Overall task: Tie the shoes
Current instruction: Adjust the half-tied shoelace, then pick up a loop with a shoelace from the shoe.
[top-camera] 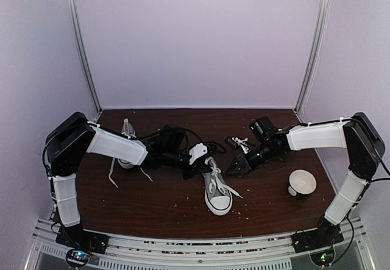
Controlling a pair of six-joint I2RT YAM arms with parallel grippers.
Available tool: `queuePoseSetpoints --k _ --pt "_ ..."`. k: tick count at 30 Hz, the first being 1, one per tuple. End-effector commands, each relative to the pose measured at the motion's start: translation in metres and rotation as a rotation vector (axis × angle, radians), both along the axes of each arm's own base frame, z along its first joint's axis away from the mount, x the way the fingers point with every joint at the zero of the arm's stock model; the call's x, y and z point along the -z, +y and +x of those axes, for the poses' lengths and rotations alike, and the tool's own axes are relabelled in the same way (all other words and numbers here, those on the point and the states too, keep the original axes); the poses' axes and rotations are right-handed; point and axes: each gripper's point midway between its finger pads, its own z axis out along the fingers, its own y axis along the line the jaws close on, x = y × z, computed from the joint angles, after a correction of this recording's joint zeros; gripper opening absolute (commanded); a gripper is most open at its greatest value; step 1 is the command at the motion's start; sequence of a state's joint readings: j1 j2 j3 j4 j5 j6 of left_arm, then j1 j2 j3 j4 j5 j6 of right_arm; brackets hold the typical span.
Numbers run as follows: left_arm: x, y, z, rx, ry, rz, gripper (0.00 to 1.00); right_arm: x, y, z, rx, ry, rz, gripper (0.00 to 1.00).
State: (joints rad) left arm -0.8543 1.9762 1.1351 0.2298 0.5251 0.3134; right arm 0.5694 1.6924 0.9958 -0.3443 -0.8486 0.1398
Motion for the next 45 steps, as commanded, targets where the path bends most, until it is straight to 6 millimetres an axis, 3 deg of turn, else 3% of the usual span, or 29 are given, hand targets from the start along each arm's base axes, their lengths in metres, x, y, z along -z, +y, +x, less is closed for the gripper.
queuePoseSetpoints --k 1,6,14,16,18,22,27,39,45 --pt "-0.019 -0.003 0.003 0.011 -0.035 -0.037 0.04 -0.015 0.022 0.025 0.007 -0.024 0.122 0.27" --pt "-0.018 -0.003 0.003 0.011 -0.031 -0.032 0.05 -0.009 0.035 0.040 0.022 -0.010 0.170 0.29" --pt "-0.019 -0.003 0.003 0.014 -0.026 -0.035 0.06 0.002 0.033 0.045 0.042 0.001 0.176 0.28" --pt "-0.020 -0.004 0.003 0.015 -0.026 -0.036 0.07 0.001 0.033 0.048 0.053 0.007 0.192 0.26" --pt "-0.021 -0.005 0.003 0.016 -0.026 -0.038 0.07 0.000 0.032 0.049 0.058 0.017 0.210 0.18" --pt "-0.022 -0.005 0.004 0.011 -0.024 -0.038 0.08 -0.002 0.032 0.046 0.048 0.027 0.222 0.13" --pt "-0.021 -0.005 0.004 0.009 -0.020 -0.035 0.08 0.002 0.028 0.041 0.036 0.030 0.192 0.21" --pt "-0.020 -0.005 0.004 0.012 -0.016 -0.034 0.08 0.018 0.021 0.038 0.023 0.077 0.200 0.23" --pt "-0.020 -0.005 0.004 0.012 -0.014 -0.033 0.08 0.024 0.021 0.037 0.024 0.101 0.197 0.16"
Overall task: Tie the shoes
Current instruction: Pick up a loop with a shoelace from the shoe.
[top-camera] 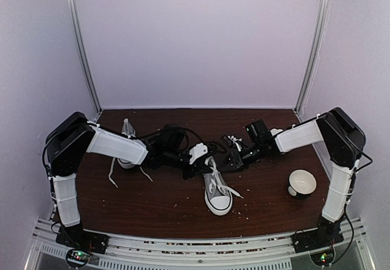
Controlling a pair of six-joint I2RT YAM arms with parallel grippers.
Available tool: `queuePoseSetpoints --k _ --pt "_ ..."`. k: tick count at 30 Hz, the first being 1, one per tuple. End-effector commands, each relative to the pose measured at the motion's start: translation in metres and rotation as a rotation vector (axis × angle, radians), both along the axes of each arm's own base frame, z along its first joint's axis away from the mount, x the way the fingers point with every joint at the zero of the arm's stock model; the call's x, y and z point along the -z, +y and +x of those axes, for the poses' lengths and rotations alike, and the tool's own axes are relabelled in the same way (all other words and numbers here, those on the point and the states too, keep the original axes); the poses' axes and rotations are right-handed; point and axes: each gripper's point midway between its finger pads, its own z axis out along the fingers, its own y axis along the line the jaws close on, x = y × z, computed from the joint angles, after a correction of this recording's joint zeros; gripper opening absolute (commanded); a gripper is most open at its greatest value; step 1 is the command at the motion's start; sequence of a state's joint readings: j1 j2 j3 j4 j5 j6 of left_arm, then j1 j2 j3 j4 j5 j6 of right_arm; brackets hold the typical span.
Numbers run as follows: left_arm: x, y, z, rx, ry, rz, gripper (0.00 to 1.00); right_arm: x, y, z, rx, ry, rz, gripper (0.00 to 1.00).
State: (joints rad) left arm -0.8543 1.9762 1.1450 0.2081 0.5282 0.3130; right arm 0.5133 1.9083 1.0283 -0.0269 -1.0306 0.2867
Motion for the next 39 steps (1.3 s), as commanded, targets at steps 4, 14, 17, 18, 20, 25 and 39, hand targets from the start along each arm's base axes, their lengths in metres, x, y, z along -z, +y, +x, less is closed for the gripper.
queuePoseSetpoints --k 4,14,17,18,20,25,39 --pt "-0.021 -0.005 0.004 0.011 -0.021 -0.041 0.09 0.000 -0.001 -0.004 -0.013 0.007 0.014 0.04" --pt "-0.019 -0.005 0.011 -0.031 -0.016 -0.021 0.11 -0.026 -0.002 -0.004 0.002 -0.050 0.035 0.00" --pt "-0.017 -0.004 0.009 -0.026 -0.013 -0.017 0.12 -0.030 -0.004 -0.005 0.006 -0.059 0.031 0.00" --pt "-0.016 -0.004 0.009 -0.025 -0.012 -0.016 0.12 -0.029 -0.005 -0.006 0.006 -0.062 0.027 0.00" --pt "-0.016 -0.004 0.008 -0.021 -0.011 -0.015 0.12 -0.026 -0.006 -0.006 0.006 -0.065 0.013 0.00" --pt "-0.015 -0.003 0.007 -0.017 -0.013 -0.012 0.13 -0.011 -0.006 -0.005 -0.002 -0.045 -0.014 0.05" --pt "-0.015 -0.003 0.007 -0.012 -0.015 -0.010 0.13 -0.004 0.005 -0.001 -0.030 0.026 0.098 0.24"
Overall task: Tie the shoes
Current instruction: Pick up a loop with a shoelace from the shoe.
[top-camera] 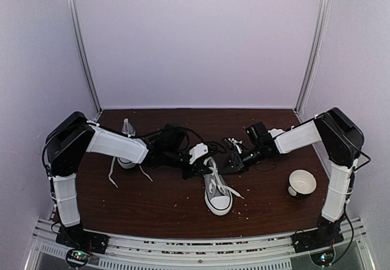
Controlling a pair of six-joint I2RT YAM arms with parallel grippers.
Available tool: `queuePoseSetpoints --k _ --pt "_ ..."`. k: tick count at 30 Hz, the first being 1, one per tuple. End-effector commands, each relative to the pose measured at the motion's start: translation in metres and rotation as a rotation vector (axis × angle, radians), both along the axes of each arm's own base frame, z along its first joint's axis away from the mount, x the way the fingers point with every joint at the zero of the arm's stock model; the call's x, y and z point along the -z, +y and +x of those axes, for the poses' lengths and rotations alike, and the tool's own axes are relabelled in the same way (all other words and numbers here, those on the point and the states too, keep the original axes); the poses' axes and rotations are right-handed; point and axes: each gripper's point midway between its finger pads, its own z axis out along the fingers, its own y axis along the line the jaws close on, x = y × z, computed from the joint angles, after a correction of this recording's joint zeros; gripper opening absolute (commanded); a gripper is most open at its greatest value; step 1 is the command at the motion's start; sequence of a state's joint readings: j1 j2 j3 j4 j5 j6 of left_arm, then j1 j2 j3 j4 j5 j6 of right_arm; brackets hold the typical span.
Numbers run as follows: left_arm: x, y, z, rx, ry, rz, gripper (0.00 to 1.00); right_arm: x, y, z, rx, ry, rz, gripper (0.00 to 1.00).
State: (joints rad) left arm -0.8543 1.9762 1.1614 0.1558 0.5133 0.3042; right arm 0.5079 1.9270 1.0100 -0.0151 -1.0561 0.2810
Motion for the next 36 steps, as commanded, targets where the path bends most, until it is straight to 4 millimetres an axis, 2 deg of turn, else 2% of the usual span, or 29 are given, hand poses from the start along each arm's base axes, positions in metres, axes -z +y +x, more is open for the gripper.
queuePoseSetpoints --k 1,9,14,18,22,32,36 --pt "-0.018 -0.006 0.006 0.004 -0.039 -0.042 0.13 -0.013 0.008 0.004 -0.018 0.003 0.099 0.24" --pt "-0.018 -0.006 0.006 0.004 -0.040 -0.040 0.13 -0.025 0.014 0.001 -0.028 0.029 0.189 0.20" --pt "-0.017 -0.005 0.007 0.002 -0.041 -0.036 0.13 -0.031 0.014 -0.001 -0.031 0.032 0.203 0.05" --pt "-0.017 -0.005 0.008 -0.006 -0.043 -0.033 0.13 -0.032 0.011 -0.004 -0.036 0.025 0.187 0.00" --pt "-0.017 -0.005 0.012 -0.028 -0.042 -0.023 0.14 -0.034 0.009 -0.006 -0.035 0.017 0.169 0.00" --pt "-0.020 -0.007 0.017 -0.054 -0.047 -0.008 0.26 -0.054 0.007 -0.008 -0.017 -0.036 0.166 0.00" --pt "-0.019 -0.008 0.019 -0.055 -0.040 -0.006 0.32 -0.056 0.008 -0.011 -0.022 -0.039 0.165 0.00"
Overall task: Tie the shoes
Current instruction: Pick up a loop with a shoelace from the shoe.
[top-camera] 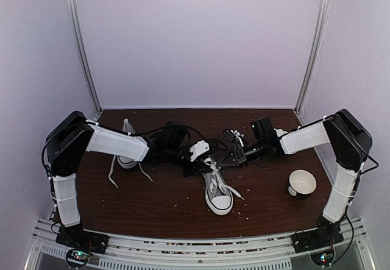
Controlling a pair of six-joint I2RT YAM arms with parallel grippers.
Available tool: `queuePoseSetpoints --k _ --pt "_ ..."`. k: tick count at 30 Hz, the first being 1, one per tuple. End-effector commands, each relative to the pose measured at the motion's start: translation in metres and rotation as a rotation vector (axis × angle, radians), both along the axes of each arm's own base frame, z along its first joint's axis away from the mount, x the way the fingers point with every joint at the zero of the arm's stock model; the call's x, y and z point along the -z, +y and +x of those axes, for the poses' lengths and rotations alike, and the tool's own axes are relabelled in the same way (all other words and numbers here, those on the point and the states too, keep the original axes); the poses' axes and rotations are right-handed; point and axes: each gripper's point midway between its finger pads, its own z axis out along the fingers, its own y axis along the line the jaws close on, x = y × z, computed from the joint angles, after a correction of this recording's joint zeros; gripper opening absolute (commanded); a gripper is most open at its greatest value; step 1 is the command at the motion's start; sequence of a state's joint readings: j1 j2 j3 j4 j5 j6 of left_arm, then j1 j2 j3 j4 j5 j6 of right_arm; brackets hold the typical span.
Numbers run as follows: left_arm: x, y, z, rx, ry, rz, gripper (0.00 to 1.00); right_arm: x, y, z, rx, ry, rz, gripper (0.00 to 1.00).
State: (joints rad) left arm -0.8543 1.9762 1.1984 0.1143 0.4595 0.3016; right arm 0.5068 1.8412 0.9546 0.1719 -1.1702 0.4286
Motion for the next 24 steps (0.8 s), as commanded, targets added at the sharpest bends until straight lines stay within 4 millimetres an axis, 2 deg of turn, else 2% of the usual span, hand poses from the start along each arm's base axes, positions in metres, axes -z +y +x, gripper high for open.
queuePoseSetpoints --k 1,8,20,24 --pt "-0.015 -0.009 0.008 -0.010 -0.022 -0.034 0.33 -0.006 0.000 -0.005 -0.003 -0.024 -0.001 0.00" --pt "-0.014 -0.015 0.008 0.004 -0.007 -0.031 0.38 -0.007 0.003 -0.009 -0.018 -0.026 -0.008 0.00" --pt "-0.009 -0.019 -0.001 0.041 0.031 -0.020 0.41 -0.017 0.002 -0.009 -0.008 -0.051 -0.012 0.00" --pt "-0.014 -0.019 -0.007 0.064 0.043 -0.050 0.46 -0.016 0.002 -0.010 -0.012 -0.050 -0.014 0.00"
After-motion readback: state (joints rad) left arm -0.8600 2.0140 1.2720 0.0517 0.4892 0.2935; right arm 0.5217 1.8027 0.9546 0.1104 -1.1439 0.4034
